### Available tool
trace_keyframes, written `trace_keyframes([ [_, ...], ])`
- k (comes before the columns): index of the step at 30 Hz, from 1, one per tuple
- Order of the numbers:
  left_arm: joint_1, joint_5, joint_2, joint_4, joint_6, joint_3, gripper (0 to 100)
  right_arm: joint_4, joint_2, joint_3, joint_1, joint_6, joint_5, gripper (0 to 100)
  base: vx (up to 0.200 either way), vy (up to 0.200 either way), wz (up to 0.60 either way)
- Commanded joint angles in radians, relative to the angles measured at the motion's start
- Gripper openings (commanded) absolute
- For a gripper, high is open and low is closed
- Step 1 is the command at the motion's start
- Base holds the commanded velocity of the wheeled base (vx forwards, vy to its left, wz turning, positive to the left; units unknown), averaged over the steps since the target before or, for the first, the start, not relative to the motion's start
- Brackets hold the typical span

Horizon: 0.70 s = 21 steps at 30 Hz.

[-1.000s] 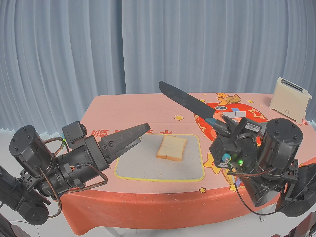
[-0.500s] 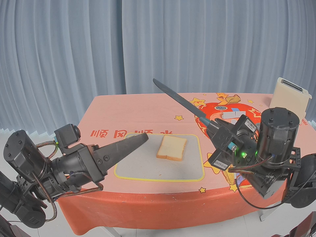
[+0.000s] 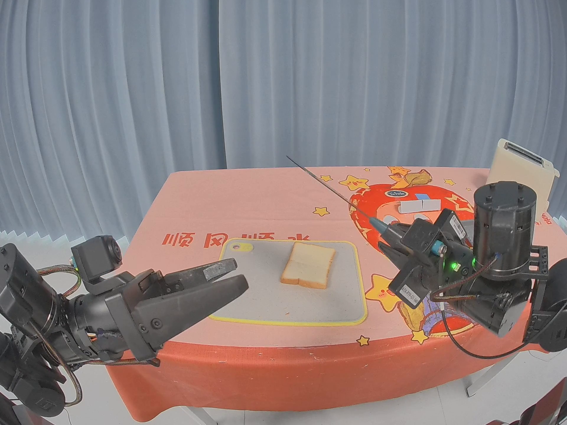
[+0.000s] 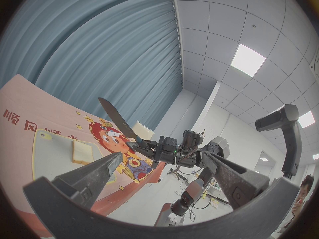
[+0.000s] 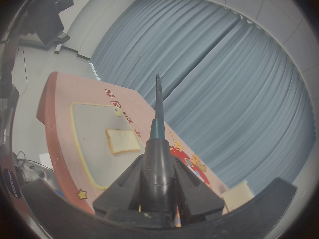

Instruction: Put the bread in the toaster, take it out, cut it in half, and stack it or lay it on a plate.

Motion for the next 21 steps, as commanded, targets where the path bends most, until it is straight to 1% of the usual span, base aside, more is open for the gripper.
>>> trace_keyframes([
  [1,0.000,-0.001,-0.015,-0.001,0.002,0.004,100,0.049,-0.032,-0.023,0.000,0.052,0.019,0,0.000,0.000,0.00],
  [2,0.000,-0.001,-0.015,-0.001,0.002,0.004,100,0.059,-0.033,-0.025,-0.004,0.062,0.023,0,0.000,0.000,0.00],
  [3,0.000,-0.001,-0.012,-0.002,0.002,0.004,100,0.071,-0.037,-0.025,-0.010,0.087,0.047,0,0.000,0.000,0.00],
  [5,0.000,-0.001,-0.012,-0.002,0.002,0.004,100,0.072,-0.037,-0.025,-0.012,0.096,0.056,0,0.000,0.000,0.00],
  [6,0.000,-0.001,-0.010,-0.002,0.002,0.004,100,0.072,-0.037,-0.025,-0.013,0.113,0.072,0,0.000,0.000,0.00],
  [8,-0.001,0.001,-0.009,-0.004,0.002,0.004,100,0.071,-0.032,-0.039,-0.012,0.133,0.082,0,0.000,0.000,0.00],
  [10,0.000,0.001,-0.007,-0.004,0.002,0.004,100,0.072,-0.026,-0.062,-0.004,0.162,0.107,0,0.000,0.000,0.00],
  [13,0.000,0.001,-0.015,-0.004,0.002,0.004,100,0.072,-0.026,-0.068,-0.010,0.205,0.159,0,0.000,0.000,0.00],
  [16,-0.001,0.001,-0.020,-0.004,0.003,0.006,100,0.069,-0.024,-0.072,-0.012,0.263,0.205,0,0.000,0.000,0.00],
  [17,-0.001,0.001,-0.020,-0.004,0.003,0.006,100,0.069,-0.024,-0.072,-0.012,0.263,0.205,0,0.000,0.000,0.00],
  [18,-0.001,0.001,-0.020,-0.005,0.003,0.006,100,0.059,-0.020,-0.076,-0.012,0.317,0.237,0,0.000,0.000,0.00],
  [20,-0.001,0.001,-0.020,-0.005,0.005,0.006,100,0.065,-0.024,-0.077,-0.017,0.355,0.251,0,0.000,0.000,0.00],
  [21,-0.001,0.001,-0.020,-0.005,0.013,0.004,100,0.071,-0.029,-0.080,-0.030,0.364,0.260,0,0.000,0.000,0.00],
])
